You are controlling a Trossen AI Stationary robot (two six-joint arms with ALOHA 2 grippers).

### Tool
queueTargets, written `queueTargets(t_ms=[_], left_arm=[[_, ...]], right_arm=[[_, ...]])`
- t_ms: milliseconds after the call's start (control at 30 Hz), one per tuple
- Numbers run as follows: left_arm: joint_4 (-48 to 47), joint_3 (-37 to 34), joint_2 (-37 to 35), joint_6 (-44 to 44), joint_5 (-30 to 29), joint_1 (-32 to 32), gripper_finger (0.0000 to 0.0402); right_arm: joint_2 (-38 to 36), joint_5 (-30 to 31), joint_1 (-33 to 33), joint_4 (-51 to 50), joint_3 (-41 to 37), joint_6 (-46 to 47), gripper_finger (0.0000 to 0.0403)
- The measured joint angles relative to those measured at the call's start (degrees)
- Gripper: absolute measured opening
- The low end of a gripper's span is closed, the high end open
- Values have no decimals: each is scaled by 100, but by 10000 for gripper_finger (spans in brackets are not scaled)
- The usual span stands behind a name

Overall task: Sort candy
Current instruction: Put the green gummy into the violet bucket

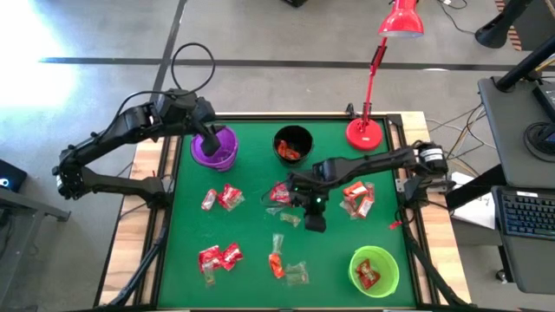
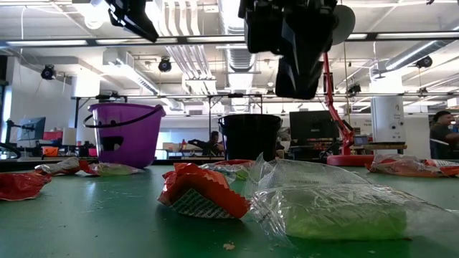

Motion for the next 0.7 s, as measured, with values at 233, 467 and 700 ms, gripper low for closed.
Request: queueTargets(t_ms=[233,467,700], left_arm=[[22,-36,0,-40,0,2,130],[18,-36,-4,-46,19,-2,130],[-114,-38,-24,-427,171,-2,130]], right_arm=[[408,508,424,245,13,-15,88],[618,783,918,441,33,-22,82],[638,1346,1430,1048,31,11,78]])
